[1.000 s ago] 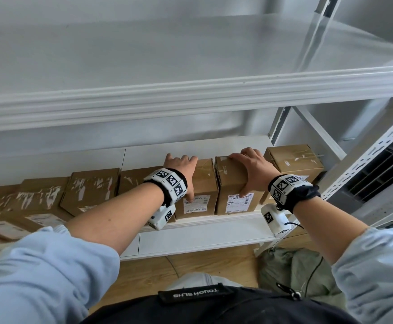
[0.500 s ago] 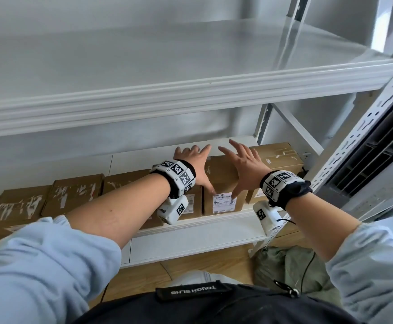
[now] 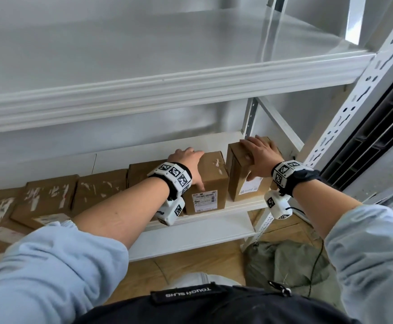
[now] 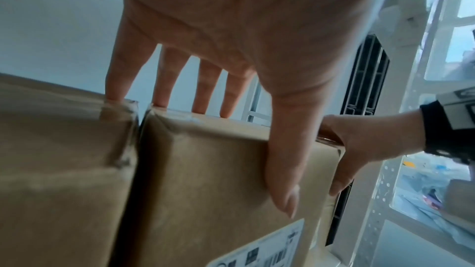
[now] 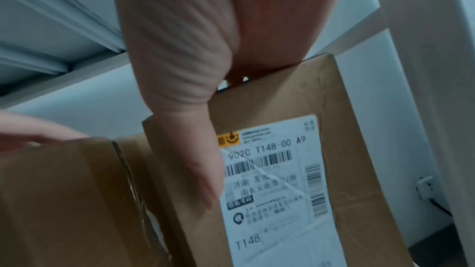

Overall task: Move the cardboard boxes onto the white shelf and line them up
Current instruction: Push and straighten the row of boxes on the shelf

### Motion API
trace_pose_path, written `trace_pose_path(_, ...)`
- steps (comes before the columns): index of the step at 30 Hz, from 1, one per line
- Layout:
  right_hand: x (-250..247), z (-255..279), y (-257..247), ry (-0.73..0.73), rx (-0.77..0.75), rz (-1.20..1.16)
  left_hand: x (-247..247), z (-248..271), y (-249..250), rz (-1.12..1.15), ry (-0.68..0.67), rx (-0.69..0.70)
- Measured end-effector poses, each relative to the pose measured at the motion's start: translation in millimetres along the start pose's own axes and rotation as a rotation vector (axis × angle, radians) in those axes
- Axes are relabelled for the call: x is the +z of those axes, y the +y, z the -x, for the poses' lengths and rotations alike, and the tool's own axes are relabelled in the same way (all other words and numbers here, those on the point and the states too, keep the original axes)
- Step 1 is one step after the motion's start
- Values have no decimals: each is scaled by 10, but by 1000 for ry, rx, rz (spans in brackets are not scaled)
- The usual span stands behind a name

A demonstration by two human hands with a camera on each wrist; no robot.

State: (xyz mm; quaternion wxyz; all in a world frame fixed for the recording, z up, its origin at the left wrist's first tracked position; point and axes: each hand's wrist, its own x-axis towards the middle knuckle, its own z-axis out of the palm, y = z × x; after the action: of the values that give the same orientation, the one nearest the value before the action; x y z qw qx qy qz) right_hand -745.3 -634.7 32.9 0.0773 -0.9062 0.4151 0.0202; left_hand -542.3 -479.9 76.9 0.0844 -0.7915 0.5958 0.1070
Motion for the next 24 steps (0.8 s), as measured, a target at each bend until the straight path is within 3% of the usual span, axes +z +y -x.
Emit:
trace_pose_path(10, -30, -9, -159, -17, -87, 23, 24, -56, 33, 5, 26, -36)
trace_pose_path(24, 100, 133, -260, 88, -11, -54, 68, 10, 5, 35, 29, -4)
